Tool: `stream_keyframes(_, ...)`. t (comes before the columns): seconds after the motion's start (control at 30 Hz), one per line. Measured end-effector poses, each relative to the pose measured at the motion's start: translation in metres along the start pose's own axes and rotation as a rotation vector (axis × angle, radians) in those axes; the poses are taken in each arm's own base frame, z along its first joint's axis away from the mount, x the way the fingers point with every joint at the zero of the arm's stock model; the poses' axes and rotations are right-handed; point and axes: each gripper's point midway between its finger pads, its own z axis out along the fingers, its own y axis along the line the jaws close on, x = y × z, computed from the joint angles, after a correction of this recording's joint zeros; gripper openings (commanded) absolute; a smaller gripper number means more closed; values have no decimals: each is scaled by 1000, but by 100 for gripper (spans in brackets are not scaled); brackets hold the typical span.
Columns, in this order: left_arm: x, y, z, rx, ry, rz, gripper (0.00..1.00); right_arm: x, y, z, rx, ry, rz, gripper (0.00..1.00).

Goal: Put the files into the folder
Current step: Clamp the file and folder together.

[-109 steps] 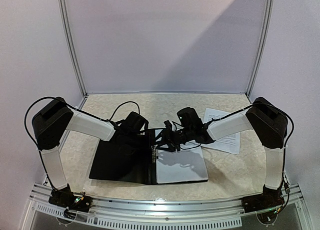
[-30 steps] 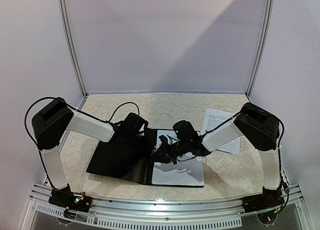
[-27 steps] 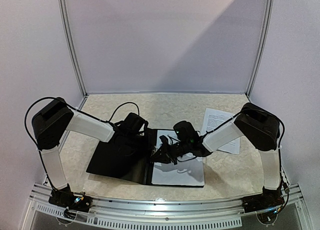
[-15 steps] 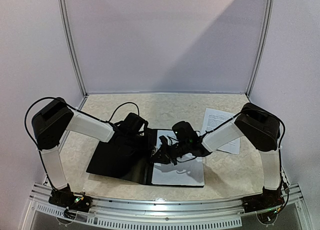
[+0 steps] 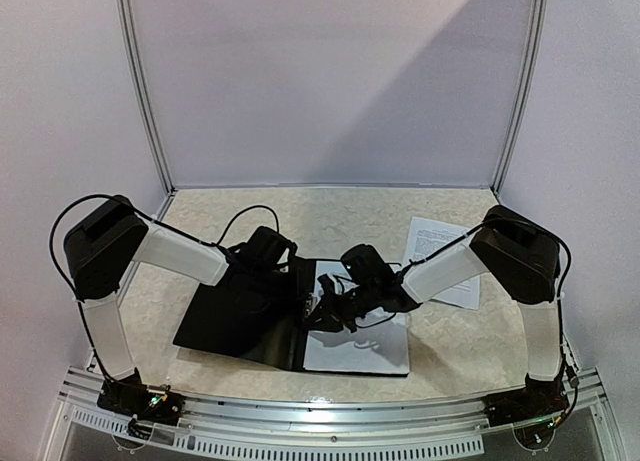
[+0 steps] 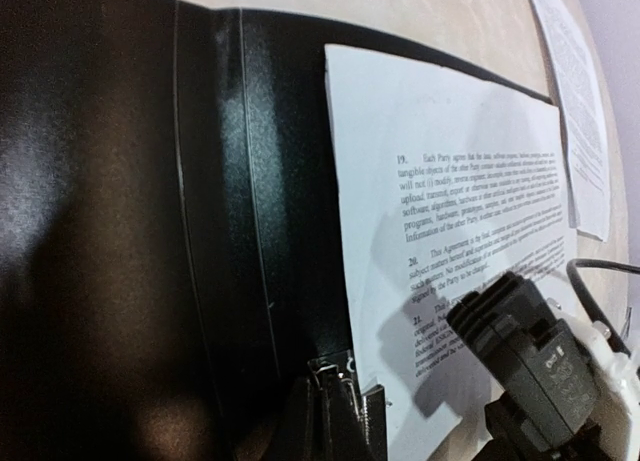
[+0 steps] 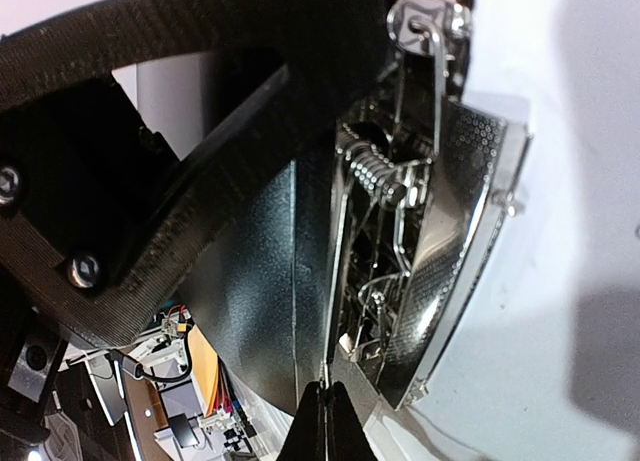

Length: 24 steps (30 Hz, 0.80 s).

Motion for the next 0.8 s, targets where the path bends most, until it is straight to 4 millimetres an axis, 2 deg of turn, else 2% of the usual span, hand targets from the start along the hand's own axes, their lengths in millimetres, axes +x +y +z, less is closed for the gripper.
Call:
stream_keyframes(0.6,0,-1,0,12,-4,3,2,0,-6,8,75,55,5,0)
stream_keyframes(0.8,1,-1,1,18,-5,4,2,1,-4,9,6,42,16,0)
